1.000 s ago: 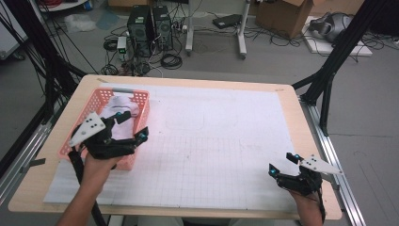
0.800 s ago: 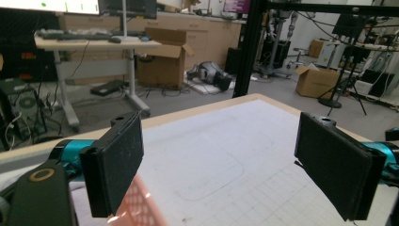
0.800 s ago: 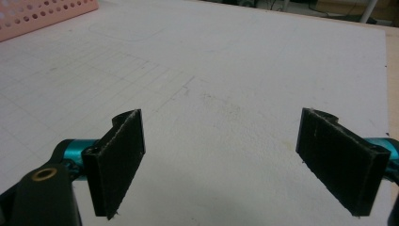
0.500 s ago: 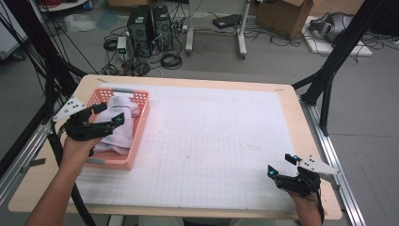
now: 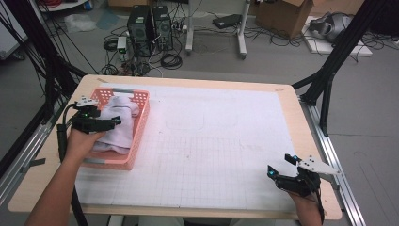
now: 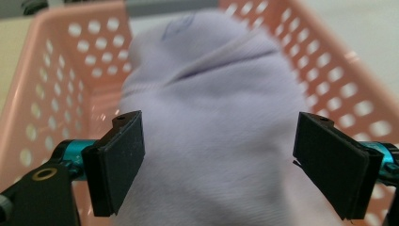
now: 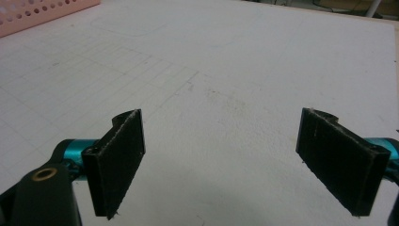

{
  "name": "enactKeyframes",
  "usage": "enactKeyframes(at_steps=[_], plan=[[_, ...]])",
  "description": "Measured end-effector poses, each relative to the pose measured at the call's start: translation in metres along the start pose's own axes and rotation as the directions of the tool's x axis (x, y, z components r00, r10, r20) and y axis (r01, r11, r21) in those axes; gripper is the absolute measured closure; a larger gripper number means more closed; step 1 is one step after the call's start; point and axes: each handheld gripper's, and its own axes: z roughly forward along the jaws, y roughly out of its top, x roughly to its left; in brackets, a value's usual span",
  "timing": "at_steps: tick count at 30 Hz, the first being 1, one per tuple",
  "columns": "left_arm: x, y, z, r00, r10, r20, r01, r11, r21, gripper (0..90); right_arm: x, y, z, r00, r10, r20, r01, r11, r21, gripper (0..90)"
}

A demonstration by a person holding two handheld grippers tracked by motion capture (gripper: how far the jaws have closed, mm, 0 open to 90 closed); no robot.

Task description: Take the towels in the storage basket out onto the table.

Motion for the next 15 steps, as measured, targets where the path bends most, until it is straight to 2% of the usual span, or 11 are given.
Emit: enactKeyframes(at_steps=[3, 8, 9, 12, 13, 15], plan=[[0.003, -0.001, 0.01, 0.9998, -0.006, -0.02, 0.007, 0.9982, 0.059, 15.5, 0.0, 0.0, 0.0, 1.0, 0.006, 0.002, -0.006, 1.0, -0.001, 14.8], [0.006, -0.002, 0.022, 1.0, -0.009, 0.0, 0.009, 0.9922, 0.125, 9.3, 0.0, 0.0, 0.002, 1.0, 0.001, 0.001, -0.001, 1.0, -0.003, 14.8], [0.006, -0.004, 0.024, 1.0, 0.0, 0.003, 0.0, 0.9882, 0.153, 7.1, 0.0, 0.0, 0.002, 1.0, 0.001, -0.001, -0.001, 1.0, 0.001, 14.8], [0.002, -0.009, 0.037, 0.9988, 0.034, -0.037, -0.023, 0.968, 0.25, 1.7, 0.001, -0.001, 0.003, 1.0, 0.002, -0.005, -0.002, 1.0, 0.013, 14.8], [0.001, -0.01, 0.039, 0.9984, 0.043, -0.038, -0.032, 0.9656, 0.258, 1.7, 0.002, -0.001, 0.002, 1.0, 0.002, -0.004, -0.002, 1.0, 0.013, 14.8], [0.003, -0.01, 0.042, 0.9988, 0.033, -0.037, -0.023, 0.9654, 0.26, 1.7, 0.001, -0.001, 0.001, 1.0, -0.007, 0.0, 0.007, 1.0, 0.011, 14.9]])
